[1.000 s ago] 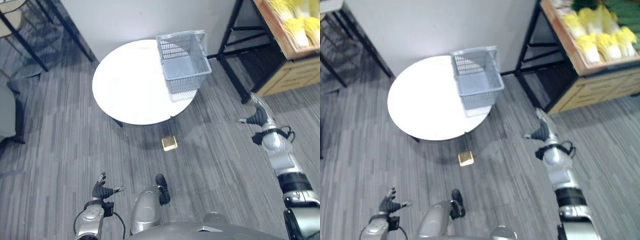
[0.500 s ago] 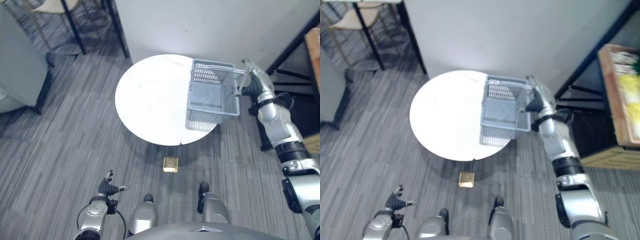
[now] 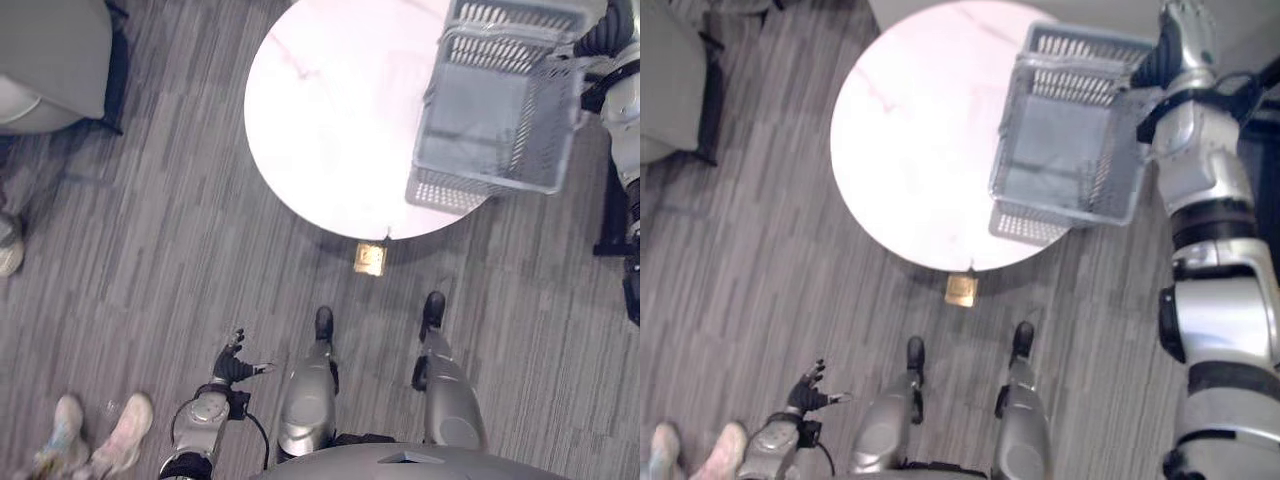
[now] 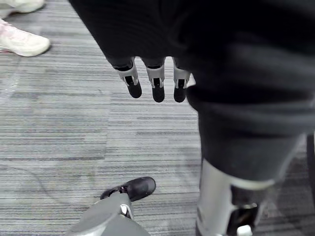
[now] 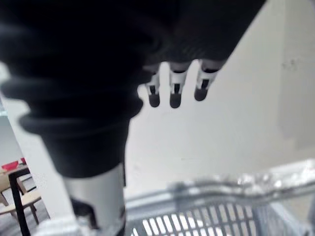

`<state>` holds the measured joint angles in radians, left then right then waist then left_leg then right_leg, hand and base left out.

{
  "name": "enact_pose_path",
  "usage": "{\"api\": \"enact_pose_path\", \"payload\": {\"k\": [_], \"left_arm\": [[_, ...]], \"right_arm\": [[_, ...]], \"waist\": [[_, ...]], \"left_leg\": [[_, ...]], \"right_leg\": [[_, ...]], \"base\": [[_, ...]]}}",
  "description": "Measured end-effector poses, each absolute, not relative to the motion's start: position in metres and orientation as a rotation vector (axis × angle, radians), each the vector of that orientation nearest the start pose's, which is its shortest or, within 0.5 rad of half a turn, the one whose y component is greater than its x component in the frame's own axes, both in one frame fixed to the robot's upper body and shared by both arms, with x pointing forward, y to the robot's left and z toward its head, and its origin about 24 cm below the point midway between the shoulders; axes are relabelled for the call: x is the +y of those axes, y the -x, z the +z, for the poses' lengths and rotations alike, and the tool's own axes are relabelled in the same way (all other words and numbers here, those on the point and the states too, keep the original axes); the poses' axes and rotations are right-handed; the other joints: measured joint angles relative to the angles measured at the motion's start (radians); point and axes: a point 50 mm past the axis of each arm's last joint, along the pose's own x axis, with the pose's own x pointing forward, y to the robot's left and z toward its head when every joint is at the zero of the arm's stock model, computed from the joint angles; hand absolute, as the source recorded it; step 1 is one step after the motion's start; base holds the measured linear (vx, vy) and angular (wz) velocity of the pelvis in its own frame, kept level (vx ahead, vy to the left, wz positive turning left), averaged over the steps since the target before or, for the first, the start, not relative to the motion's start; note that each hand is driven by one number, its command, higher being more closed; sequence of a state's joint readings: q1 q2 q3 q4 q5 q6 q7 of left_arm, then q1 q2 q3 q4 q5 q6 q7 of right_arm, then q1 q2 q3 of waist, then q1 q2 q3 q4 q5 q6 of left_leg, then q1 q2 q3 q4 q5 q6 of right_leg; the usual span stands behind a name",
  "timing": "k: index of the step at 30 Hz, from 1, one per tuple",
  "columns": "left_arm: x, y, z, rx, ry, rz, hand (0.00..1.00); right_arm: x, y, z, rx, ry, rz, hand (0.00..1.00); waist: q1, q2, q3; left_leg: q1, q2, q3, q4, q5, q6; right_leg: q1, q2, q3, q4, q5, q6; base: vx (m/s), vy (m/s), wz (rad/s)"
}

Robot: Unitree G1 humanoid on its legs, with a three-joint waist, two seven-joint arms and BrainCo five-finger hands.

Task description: Pick vegetable in the basket

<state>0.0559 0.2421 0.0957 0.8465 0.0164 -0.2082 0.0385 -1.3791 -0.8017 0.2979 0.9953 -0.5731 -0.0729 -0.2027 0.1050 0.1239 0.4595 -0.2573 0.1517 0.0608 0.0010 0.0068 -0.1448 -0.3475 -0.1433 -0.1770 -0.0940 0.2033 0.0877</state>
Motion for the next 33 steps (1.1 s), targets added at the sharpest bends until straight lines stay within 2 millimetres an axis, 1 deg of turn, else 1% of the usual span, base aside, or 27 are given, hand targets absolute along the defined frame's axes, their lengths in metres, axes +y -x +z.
{"api": "enact_pose_path", "payload": {"k": [1, 2, 4, 5, 8, 10, 13, 14, 15, 17, 18, 19, 20, 21, 22, 23, 24, 25, 26, 27, 28, 29, 31, 32, 33], "left_arm": [[0.254, -0.159, -0.108, 0.673, -0.227, 0.220, 0.00], [0.254, -0.160, -0.107, 0.671, -0.227, 0.222, 0.00], [0.254, -0.163, -0.106, 0.661, -0.204, 0.236, 0.00], [0.253, -0.166, -0.105, 0.653, -0.193, 0.239, 0.00], [0.250, -0.172, -0.103, 0.636, -0.179, 0.229, 0.00], [0.244, -0.172, -0.105, 0.634, -0.171, 0.214, 0.00], [0.235, -0.172, -0.107, 0.637, -0.136, 0.209, 0.00], [0.233, -0.172, -0.108, 0.639, -0.129, 0.207, 0.00], [0.228, -0.172, -0.109, 0.641, -0.115, 0.203, 0.00], [0.221, -0.172, -0.111, 0.645, -0.095, 0.197, 0.00], [0.217, -0.172, -0.112, 0.648, -0.085, 0.193, 0.00], [0.216, -0.170, -0.113, 0.654, -0.079, 0.197, 0.00], [0.217, -0.168, -0.114, 0.660, -0.081, 0.203, 0.00], [0.222, -0.163, -0.115, 0.671, -0.083, 0.225, 0.00], [0.227, -0.162, -0.115, 0.675, -0.081, 0.245, 0.00], [0.228, -0.162, -0.115, 0.673, -0.083, 0.246, 0.00], [0.229, -0.162, -0.114, 0.671, -0.085, 0.243, 0.00], [0.231, -0.163, -0.113, 0.669, -0.081, 0.243, 0.00], [0.232, -0.162, -0.114, 0.673, -0.076, 0.244, 0.00], [0.233, -0.160, -0.115, 0.688, -0.075, 0.241, 0.00], [0.234, -0.157, -0.116, 0.696, -0.080, 0.236, 0.00], [0.234, -0.153, -0.118, 0.714, -0.108, 0.212, 0.00], [0.233, -0.150, -0.119, 0.726, -0.115, 0.204, 0.00], [0.233, -0.148, -0.120, 0.739, -0.132, 0.189, 0.00], [0.234, -0.145, -0.122, 0.753, -0.138, 0.183, 0.00]], "right_arm": [[-0.277, -0.378, 0.368, -0.452, 1.293, -0.583, 1.00], [-0.279, -0.377, 0.371, -0.449, 1.299, -0.594, 1.00], [-0.292, -0.369, 0.380, -0.451, 1.317, -0.657, 1.00], [-0.299, -0.361, 0.391, -0.458, 1.322, -0.695, 1.00], [-0.306, -0.355, 0.398, -0.457, 1.328, -0.729, 1.00], [-0.306, -0.356, 0.398, -0.450, 1.328, -0.721, 1.00], [-0.306, -0.354, 0.401, -0.479, 1.233, -0.689, 1.00], [-0.306, -0.353, 0.400, -0.490, 1.203, -0.683, 1.00], [-0.308, -0.352, 0.389, -0.515, 1.143, -0.666, 1.00], [-0.314, -0.353, 0.366, -0.500, 1.097, -0.643, 1.00], [-0.319, -0.354, 0.336, -0.457, 1.057, -0.619, 1.00], [-0.322, -0.354, 0.300, -0.413, 1.014, -0.586, 1.00], [-0.321, -0.353, 0.279, -0.389, 0.984, -0.563, 1.00], [-0.317, -0.349, 0.237, -0.334, 0.932, -0.512, 1.00], [-0.311, -0.341, 0.195, -0.267, 0.879, -0.461, 1.00], [-0.311, -0.334, 0.172, -0.223, 0.840, -0.441, 1.00], [-0.311, -0.316, 0.128, -0.119, 0.782, -0.418, 1.00], [-0.312, -0.294, 0.091, -0.022, 0.721, -0.413, 1.00], [-0.314, -0.281, 0.076, 0.020, 0.686, -0.426, 1.00], [-0.321, -0.255, 0.051, 0.094, 0.600, -0.480, 1.00], [-0.328, -0.236, 0.039, 0.140, 0.556, -0.532, 1.00], [-0.344, -0.206, 0.025, 0.206, 0.508, -0.627, 1.00], [-0.356, -0.183, 0.017, 0.250, 0.477, -0.707, 1.00], [-0.365, -0.165, 0.012, 0.276, 0.433, -0.786, 1.00], [-0.368, -0.155, 0.008, 0.290, 0.403, -0.825, 1.00]], "waist": [[0.001, 0.005, 0.016], [0.001, 0.008, 0.022], [0.004, 0.017, 0.039], [0.009, 0.021, 0.042], [0.015, 0.024, 0.043], [0.017, 0.024, 0.043], [0.015, 0.024, 0.043], [0.016, 0.024, 0.043], [0.016, 0.024, 0.043], [0.016, 0.024, 0.043], [0.008, 0.022, 0.042], [-0.008, 0.011, 0.030], [-0.014, -0.002, 0.011], [-0.027, -0.034, -0.026], [-0.051, -0.060, -0.050], [-0.061, -0.072, -0.065], [-0.074, -0.094, -0.103], [-0.095, -0.110, -0.127], [-0.103, -0.117, -0.140], [-0.124, -0.130, -0.172], [-0.137, -0.139, -0.197], [-0.163, -0.151, -0.235], [-0.179, -0.161, -0.257], [-0.193, -0.170, -0.274], [-0.208, -0.173, -0.288]], "left_leg": [[-0.022, 0.000, -0.009, 0.000, 0.005, 0.001], [-0.034, -0.001, -0.015, 0.000, 0.009, 0.000], [-0.072, -0.003, -0.025, -0.001, 0.020, 0.001], [-0.095, -0.005, -0.029, -0.001, 0.026, 0.002], [-0.119, -0.011, -0.041, -0.001, 0.034, 0.002], [-0.122, -0.012, -0.041, -0.001, 0.035, 0.002], [-0.130, -0.013, -0.041, -0.003, 0.043, 0.001], [-0.128, -0.012, -0.041, -0.004, 0.045, 0.001], [-0.112, -0.009, -0.042, -0.010, 0.048, 0.000], [-0.068, -0.004, -0.040, -0.026, 0.052, -0.001], [-0.022, 0.002, -0.041, -0.037, 0.052, 0.000], [0.011, 0.005, -0.041, -0.038, 0.047, 0.001], [0.018, 0.005, -0.039, -0.039, 0.043, 0.002], [0.040, 0.003, -0.032, -0.044, 0.039, 0.000], [0.070, -0.001, -0.028, -0.054, 0.037, -0.002], [0.081, -0.001, -0.028, -0.054, 0.036, -0.004], [0.097, -0.001, -0.028, -0.054, 0.029, -0.005], [0.121, 0.000, -0.029, -0.051, 0.022, -0.005], [0.134, 0.000, -0.028, -0.052, 0.017, -0.005], [0.157, 0.001, -0.024, -0.051, 0.005, -0.004], [0.173, 0.000, -0.014, -0.051, -0.003, -0.002], [0.202, 0.001, 0.013, -0.047, -0.018, -0.002], [0.230, 0.001, 0.045, -0.044, -0.031, 0.001], [0.260, 0.003, 0.092, -0.031, -0.047, 0.000], [0.284, 0.005, 0.133, -0.022, -0.065, -0.001]], "right_leg": [[-0.020, 0.000, 0.000, 0.000, 0.008, 0.002], [-0.029, -0.001, 0.000, 0.000, 0.013, 0.002], [-0.059, -0.003, 0.000, -0.001, 0.023, 0.006], [-0.082, -0.005, 0.001, -0.001, 0.031, 0.007], [-0.101, -0.010, 0.003, -0.001, 0.033, 0.008], [-0.104, -0.011, 0.013, -0.001, 0.033, 0.008], [-0.114, -0.010, 0.027, -0.001, 0.032, 0.009], [-0.113, -0.009, 0.029, -0.001, 0.032, 0.009], [-0.100, -0.005, 0.029, -0.001, 0.032, 0.009], [-0.062, 0.000, 0.029, -0.001, 0.032, 0.009], [-0.021, 0.004, 0.030, -0.001, 0.032, 0.010], [0.015, 0.006, 0.031, -0.001, 0.029, 0.013], [0.022, 0.005, 0.035, -0.001, 0.025, 0.018], [0.035, 0.004, 0.052, -0.001, 0.011, 0.025], [0.064, 0.000, 0.054, -0.001, -0.008, 0.018], [0.075, 0.000, 0.054, -0.001, -0.013, 0.021], [0.093, 0.000, 0.055, 0.000, -0.025, 0.019], [0.120, 0.000, 0.055, 0.000, -0.037, 0.021], [0.130, -0.001, 0.056, 0.004, -0.046, 0.022], [0.149, -0.001, 0.059, 0.011, -0.058, 0.023], [0.152, -0.001, 0.069, 0.026, -0.077, 0.030], [0.153, 0.000, 0.093, 0.054, -0.096, 0.032], [0.153, 0.004, 0.126, 0.072, -0.104, 0.031], [0.155, 0.014, 0.169, 0.079, -0.102, 0.029], [0.155, 0.022, 0.204, 0.080, -0.100, 0.029]], "base": [[-0.08, -0.013, 0.14], [-0.05, -0.007, 0.17], [-0.06, 0.006, 0.20], [-0.07, 0.013, 0.13], [-0.05, 0.014, 0.07], [-0.04, 0.012, 0.01], [-0.04, 0.002, 0.00], [-0.04, -0.012, -0.02], [-0.02, -0.016, -0.03], [0.01, -0.010, -0.05], [0.03, 0.008, -0.01], [0.00, 0.000, 0.00], [0.03, 0.025, -0.07], [0.05, 0.025, -0.08], [0.04, 0.022, -0.07], [0.00, 0.000, 0.00], [0.02, 0.017, 0.03], [0.00, 0.000, 0.00], [0.00, 0.000, 0.00], [0.02, 0.015, -0.13], [0.05, 0.026, -0.33], [0.05, 0.024, -0.45], [0.05, 0.026, -0.65], [0.06, 0.027, -1.04], [0.08, 0.036, -1.50]]}}
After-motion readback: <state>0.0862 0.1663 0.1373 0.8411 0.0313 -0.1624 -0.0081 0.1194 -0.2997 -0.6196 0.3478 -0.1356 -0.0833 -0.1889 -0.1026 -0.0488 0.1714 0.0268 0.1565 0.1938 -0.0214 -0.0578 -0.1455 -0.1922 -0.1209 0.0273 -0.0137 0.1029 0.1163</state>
